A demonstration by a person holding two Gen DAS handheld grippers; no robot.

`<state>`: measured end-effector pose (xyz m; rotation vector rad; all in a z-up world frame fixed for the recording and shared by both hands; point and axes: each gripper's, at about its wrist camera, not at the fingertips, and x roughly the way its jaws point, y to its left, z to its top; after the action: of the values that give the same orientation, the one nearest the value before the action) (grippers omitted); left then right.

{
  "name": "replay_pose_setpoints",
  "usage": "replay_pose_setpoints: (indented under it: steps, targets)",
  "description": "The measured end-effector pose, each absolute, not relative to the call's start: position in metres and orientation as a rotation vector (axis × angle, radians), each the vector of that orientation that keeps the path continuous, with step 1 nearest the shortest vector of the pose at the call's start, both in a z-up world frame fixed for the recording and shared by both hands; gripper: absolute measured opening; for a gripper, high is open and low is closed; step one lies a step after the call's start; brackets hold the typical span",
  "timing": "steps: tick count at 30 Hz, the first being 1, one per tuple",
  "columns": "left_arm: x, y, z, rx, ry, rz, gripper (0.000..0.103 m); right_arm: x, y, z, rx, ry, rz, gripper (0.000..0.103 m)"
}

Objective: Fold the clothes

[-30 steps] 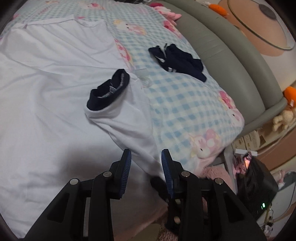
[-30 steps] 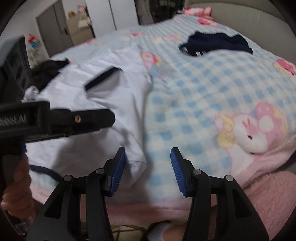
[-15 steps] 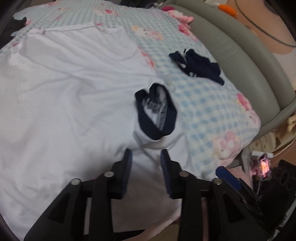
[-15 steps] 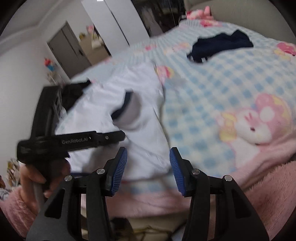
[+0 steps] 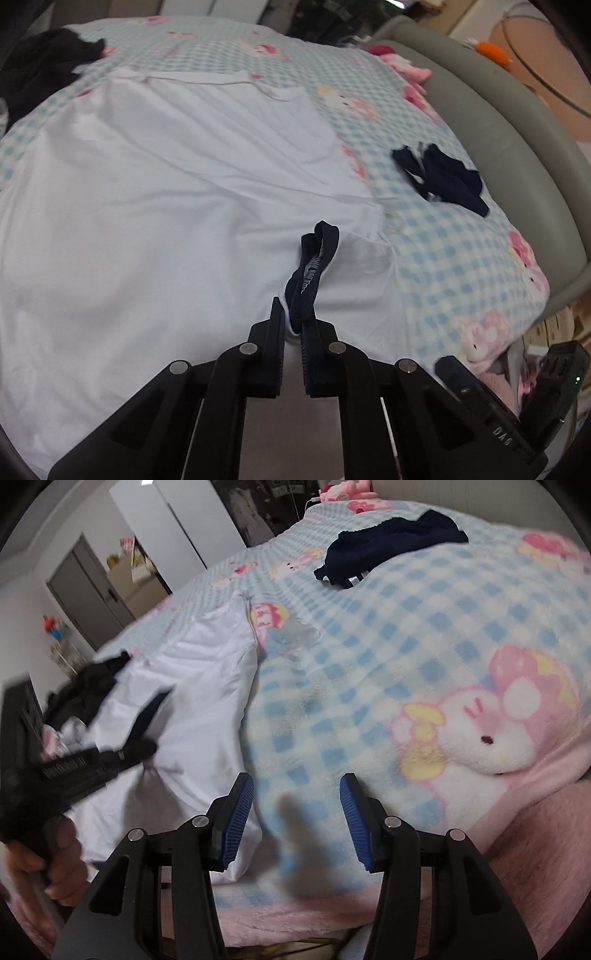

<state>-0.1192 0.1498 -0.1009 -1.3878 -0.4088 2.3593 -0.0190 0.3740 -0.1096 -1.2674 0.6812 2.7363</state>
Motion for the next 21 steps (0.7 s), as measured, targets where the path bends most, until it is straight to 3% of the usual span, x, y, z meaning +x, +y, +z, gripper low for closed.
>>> replay_pose_setpoints:
  steps: [2, 4, 5, 6, 11, 14, 18, 21]
  targets:
    - [-0.125, 0.146, -0.108, -1.433, -0.435, 2.279, 0.011, -0.018, 0.376, -0.111, -1.265, 0.710, 2.727, 0.052]
    - [-0.127, 0.148, -0.112, -1.483, -0.416, 2.229, 0.024, -0.024, 0.370, -0.112, -1.307, 0.708, 2.740, 0.055]
    - [-0.125, 0.148, -0.109, -1.473, -0.402, 2.248, 0.039, -0.026, 0.364, -0.112, -1.329, 0.695, 2.760, 0.055]
    - [-0.120, 0.145, -0.105, -1.447, -0.388, 2.292, 0.044, -0.027, 0.358, -0.110, -1.336, 0.672, 2.784, 0.055]
    - [-0.108, 0.125, -0.094, -1.369, -0.380, 2.485, 0.041, -0.034, 0.329, -0.120, -1.454, 0.406, 2.774, 0.055]
    - [-0.104, 0.118, -0.089, -1.292, -0.432, 2.445, 0.037, -0.028, 0.331, -0.119, -1.453, 0.447, 2.783, 0.055]
    - [-0.097, 0.134, -0.079, -1.227, -0.351, 2.392, 0.037, -0.022, 0.333, -0.103, -1.379, 0.487, 2.839, 0.055]
    - [-0.101, 0.141, -0.082, -1.229, -0.323, 2.402, 0.035, -0.040, 0.326, -0.086, -1.364, 0.411, 2.899, 0.055]
